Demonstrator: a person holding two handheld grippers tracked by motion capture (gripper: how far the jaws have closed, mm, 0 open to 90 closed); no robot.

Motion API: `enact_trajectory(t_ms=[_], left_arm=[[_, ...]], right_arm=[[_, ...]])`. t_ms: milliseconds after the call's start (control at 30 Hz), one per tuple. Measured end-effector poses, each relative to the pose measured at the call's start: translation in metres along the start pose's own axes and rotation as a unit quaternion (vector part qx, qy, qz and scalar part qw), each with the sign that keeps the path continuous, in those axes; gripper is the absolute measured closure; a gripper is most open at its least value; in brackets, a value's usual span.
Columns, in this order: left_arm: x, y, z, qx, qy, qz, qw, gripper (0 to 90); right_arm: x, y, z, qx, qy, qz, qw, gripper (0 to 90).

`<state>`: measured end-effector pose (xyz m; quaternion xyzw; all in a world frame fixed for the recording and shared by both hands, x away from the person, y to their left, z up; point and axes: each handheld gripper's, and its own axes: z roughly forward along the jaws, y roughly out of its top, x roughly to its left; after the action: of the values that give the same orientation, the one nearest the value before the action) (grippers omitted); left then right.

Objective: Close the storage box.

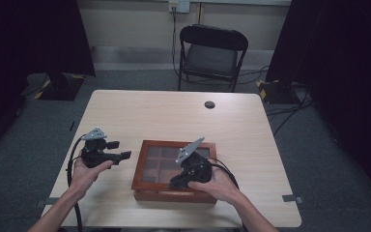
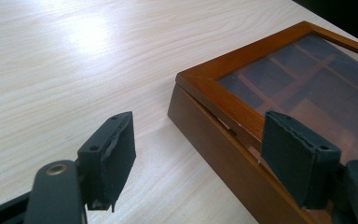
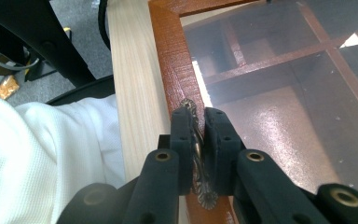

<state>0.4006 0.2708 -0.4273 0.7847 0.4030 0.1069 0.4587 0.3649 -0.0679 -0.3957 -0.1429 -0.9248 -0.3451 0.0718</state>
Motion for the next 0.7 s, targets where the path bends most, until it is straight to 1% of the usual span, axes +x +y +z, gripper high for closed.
enact_trajectory(t_ms=[100, 133, 200, 267, 300, 367, 467, 600, 633, 667, 700], left_arm=[[0.0, 0.0, 0.0, 0.0, 0.0, 0.001, 1.0, 26.0], [0.0, 0.0, 0.0, -0.001, 0.001, -0.001, 1.0, 26.0], [0.001, 0.0, 0.0, -0.001, 0.001, -0.001, 1.0, 26.0], [0.001, 0.0, 0.0, -0.002, 0.002, 0.0, 1.0, 26.0], [0.001, 0.0, 0.0, -0.002, 0.002, -0.001, 1.0, 26.0], [0.001, -0.001, 0.0, 0.0, 0.003, -0.001, 1.0, 26.0], [0.001, -0.001, 0.001, 0.002, 0.003, 0.001, 1.0, 26.0], [0.001, -0.001, 0.0, 0.002, 0.003, -0.001, 1.0, 26.0], [0.001, -0.001, 0.001, 0.004, 0.004, -0.001, 1.0, 26.0], [0.002, -0.001, 0.001, 0.004, 0.005, 0.0, 1.0, 26.0], [0.002, -0.002, 0.001, 0.005, 0.007, 0.002, 1.0, 26.0]], right_arm=[[0.0, -0.002, 0.004, 0.006, 0.0, 0.001, 1.0, 83.1], [0.0, -0.003, 0.006, 0.011, -0.003, 0.001, 0.9999, 83.1], [-0.001, -0.006, 0.011, 0.017, 0.0, 0.003, 0.9998, 83.2], [-0.001, -0.007, 0.014, 0.027, -0.002, 0.002, 0.9996, 83.2], [-0.001, -0.007, 0.016, 0.025, 0.0, -0.001, 0.9997, 83.3], [-0.001, -0.007, 0.017, 0.03, -0.003, -0.003, 0.9995, 83.3], [-0.001, -0.008, 0.021, 0.035, -0.003, -0.002, 0.9994, 83.3], [-0.003, -0.011, 0.021, 0.026, -0.001, 0.002, 0.9997, 83.1], [-0.003, -0.012, 0.021, 0.023, 0.001, 0.004, 0.9997, 82.3], [-0.002, -0.012, 0.021, 0.023, 0.0, 0.006, 0.9997, 74.6], [-0.004, -0.013, 0.022, 0.017, 0.003, 0.011, 0.9998, 67.0]])
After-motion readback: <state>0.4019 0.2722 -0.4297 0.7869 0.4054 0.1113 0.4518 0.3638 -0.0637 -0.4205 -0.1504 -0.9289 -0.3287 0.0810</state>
